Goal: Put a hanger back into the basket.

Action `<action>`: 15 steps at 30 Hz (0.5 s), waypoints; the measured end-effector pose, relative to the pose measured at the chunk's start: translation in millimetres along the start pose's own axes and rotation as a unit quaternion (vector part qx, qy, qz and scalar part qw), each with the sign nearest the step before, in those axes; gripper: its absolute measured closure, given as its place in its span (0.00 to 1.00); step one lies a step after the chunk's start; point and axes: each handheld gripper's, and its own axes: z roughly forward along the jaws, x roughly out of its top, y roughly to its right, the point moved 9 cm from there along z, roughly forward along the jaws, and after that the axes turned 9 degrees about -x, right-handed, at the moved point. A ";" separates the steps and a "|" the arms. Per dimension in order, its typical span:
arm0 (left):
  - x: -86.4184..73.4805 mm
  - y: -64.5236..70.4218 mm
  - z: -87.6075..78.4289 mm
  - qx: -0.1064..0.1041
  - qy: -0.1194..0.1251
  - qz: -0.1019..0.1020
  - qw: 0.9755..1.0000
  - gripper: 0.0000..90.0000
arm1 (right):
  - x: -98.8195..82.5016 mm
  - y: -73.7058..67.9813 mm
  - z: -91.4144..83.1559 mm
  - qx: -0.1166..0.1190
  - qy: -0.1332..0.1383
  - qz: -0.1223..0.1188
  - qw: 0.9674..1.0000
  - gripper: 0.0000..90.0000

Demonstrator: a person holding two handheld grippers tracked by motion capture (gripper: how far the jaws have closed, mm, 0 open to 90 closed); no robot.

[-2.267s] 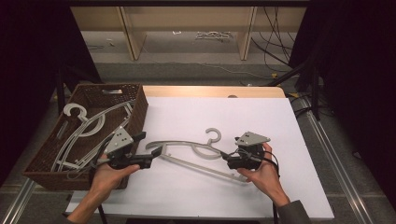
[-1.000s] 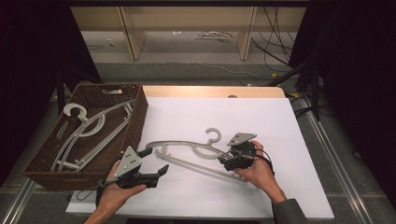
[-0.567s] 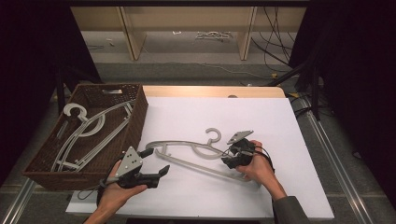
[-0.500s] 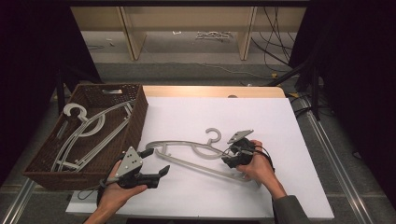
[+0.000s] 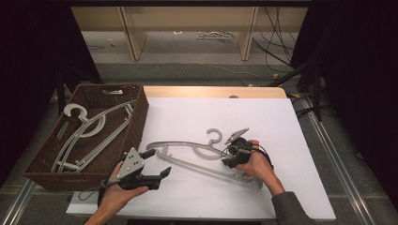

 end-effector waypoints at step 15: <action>-1.9 -0.5 1.4 0.005 -0.006 0.001 1.000 0.24 | 3.9 4.6 1.3 0.020 -0.049 -0.023 0.998 0.72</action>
